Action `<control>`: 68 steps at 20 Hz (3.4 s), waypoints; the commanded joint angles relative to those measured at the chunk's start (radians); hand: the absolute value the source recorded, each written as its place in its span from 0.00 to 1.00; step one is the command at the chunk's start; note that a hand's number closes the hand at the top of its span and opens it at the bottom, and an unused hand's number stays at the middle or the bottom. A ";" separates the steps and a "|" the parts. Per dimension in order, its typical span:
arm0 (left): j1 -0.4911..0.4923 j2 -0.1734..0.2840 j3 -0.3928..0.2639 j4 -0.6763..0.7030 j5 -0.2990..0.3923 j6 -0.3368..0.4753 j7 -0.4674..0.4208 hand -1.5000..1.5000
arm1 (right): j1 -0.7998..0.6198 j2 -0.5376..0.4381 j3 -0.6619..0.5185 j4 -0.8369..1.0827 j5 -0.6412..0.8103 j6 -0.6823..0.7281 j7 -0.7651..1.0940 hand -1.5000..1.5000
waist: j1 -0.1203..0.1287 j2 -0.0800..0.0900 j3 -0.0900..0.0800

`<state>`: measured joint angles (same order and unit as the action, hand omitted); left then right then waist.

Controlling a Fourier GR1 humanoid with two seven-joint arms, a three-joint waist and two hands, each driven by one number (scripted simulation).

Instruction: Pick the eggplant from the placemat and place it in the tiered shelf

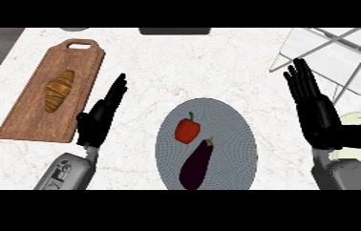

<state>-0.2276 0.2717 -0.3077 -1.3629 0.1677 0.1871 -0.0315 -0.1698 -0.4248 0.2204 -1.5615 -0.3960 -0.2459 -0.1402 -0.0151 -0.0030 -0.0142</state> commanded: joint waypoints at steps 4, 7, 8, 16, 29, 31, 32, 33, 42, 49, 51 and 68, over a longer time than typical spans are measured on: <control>0.047 0.088 0.082 -0.114 -0.006 -0.002 0.039 0.50 | -0.117 0.077 -0.019 -0.067 -0.009 0.008 -0.011 1.00 | 0.031 0.000 0.014; 0.033 0.104 0.105 -0.102 0.014 -0.007 0.051 0.50 | -0.020 -0.207 0.045 0.104 0.248 -0.039 0.155 1.00 | 0.031 0.012 -0.016; 0.059 0.119 0.111 -0.112 0.026 -0.021 0.055 0.50 | 0.023 -0.155 0.042 0.129 0.229 -0.115 0.225 1.00 | 0.029 0.003 0.001; 0.135 0.139 0.158 -0.278 0.043 -0.011 0.151 0.50 | 0.172 -0.039 0.235 -0.233 0.178 -0.036 0.351 0.00 | 0.009 -0.002 0.014; 0.126 0.098 0.165 -0.259 0.003 -0.042 0.146 0.50 | -0.054 -0.236 0.273 -0.509 0.366 0.096 0.939 0.00 | 0.020 0.002 0.012; 0.193 0.145 0.212 -0.292 0.059 -0.114 0.140 0.50 | -0.081 -0.177 0.332 -0.535 0.408 0.091 1.048 0.00 | 0.026 0.001 0.013; 0.144 0.124 0.191 -0.317 0.017 -0.066 0.180 0.50 | -0.104 -0.196 0.303 -0.566 0.375 0.130 1.099 0.00 | 0.020 0.001 0.013; 0.152 0.111 0.200 -0.269 0.005 -0.084 0.125 0.50 | -0.124 -0.105 0.362 -0.502 0.437 0.109 1.093 0.00 | 0.022 0.003 0.013; 0.089 0.068 0.197 -0.278 -0.025 -0.062 0.221 0.50 | -0.242 0.003 0.470 -0.315 0.549 0.245 1.194 0.00 | 0.017 0.003 0.014; 0.175 0.105 0.277 -0.300 0.011 -0.170 0.156 0.50 | -0.290 0.138 0.439 -0.190 0.614 0.313 1.217 0.00 | 0.022 0.003 0.014; 0.169 0.092 0.273 -0.323 0.015 -0.171 0.197 0.50 | -0.289 0.150 0.433 -0.151 0.622 0.340 1.199 0.00 | 0.021 0.003 0.014; 0.179 0.045 0.269 -0.376 -0.037 -0.160 0.231 0.50 | -0.357 0.236 0.485 -0.021 0.630 0.510 1.364 0.00 | 0.025 0.000 0.014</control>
<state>-0.0640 0.3158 -0.0379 -1.6762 0.1237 0.0303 0.1589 -0.4628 -0.2005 0.7166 -1.6066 0.2279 0.1671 1.0724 0.0038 -0.0010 -0.0005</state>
